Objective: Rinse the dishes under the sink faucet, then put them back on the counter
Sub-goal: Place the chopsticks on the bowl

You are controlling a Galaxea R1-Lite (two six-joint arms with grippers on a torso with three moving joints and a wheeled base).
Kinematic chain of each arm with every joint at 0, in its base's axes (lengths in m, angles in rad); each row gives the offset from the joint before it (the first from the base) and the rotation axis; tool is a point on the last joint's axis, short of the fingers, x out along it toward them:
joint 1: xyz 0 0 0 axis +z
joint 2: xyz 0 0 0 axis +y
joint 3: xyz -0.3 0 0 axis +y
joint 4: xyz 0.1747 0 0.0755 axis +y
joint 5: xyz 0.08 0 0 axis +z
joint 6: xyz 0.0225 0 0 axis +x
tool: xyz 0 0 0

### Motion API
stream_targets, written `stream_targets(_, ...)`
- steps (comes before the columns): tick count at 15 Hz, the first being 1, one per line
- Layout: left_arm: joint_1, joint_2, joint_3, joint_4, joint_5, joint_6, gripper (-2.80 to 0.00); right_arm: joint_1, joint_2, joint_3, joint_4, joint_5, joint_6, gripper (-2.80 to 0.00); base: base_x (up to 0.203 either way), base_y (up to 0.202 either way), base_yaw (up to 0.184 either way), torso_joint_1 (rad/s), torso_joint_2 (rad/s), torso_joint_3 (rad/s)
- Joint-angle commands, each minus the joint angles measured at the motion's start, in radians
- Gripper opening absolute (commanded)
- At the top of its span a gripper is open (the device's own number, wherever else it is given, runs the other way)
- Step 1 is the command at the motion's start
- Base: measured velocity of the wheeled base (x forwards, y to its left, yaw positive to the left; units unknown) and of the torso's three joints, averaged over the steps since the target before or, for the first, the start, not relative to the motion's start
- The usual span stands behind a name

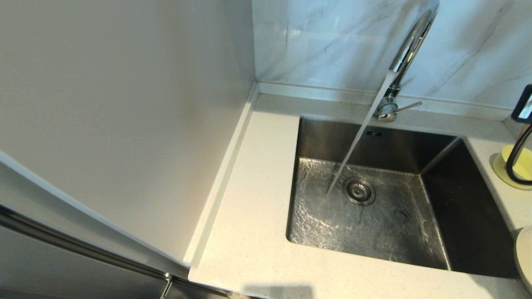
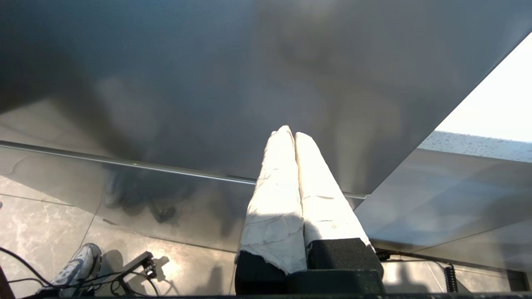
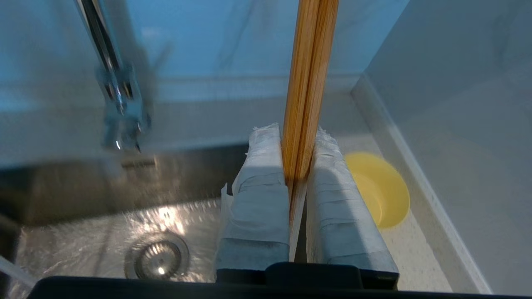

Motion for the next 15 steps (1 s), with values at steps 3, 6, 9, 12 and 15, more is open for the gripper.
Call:
stream_targets(3, 0.0, 0.0, 0.0, 0.0, -0.001, 0.0, -2.8, 0.02, -0.019, 0.057, 0.013, -0.01, 0.051, -2.8, 0.0, 0.0, 0.0, 0.0, 0.0, 0.0)
stream_targets(6, 0.0, 0.0, 0.0, 0.0, -0.001, 0.0, -2.8, 0.041, -0.018, 0.235, 0.067, -0.023, 0.088, -2.8, 0.0, 0.0, 0.0, 0.0, 0.0, 0.0)
stream_targets(9, 0.0, 0.0, 0.0, 0.0, -0.001, 0.0, -2.8, 0.062, -0.035, 0.086, 0.32, -0.037, 0.202, -2.8, 0.0, 0.0, 0.0, 0.0, 0.0, 0.0)
stream_targets(12, 0.0, 0.0, 0.0, 0.0, -0.001, 0.0, -2.8, 0.084, -0.019, 0.117, 0.362, -0.047, 0.223, -2.8, 0.0, 0.0, 0.0, 0.0, 0.0, 0.0)
stream_targets(15, 0.0, 0.0, 0.0, 0.0, -0.001, 0.0, -2.8, -0.014, 0.014, 0.158, 0.359, -0.054, -0.03, -2.8, 0.0, 0.0, 0.0, 0.0, 0.0, 0.0)
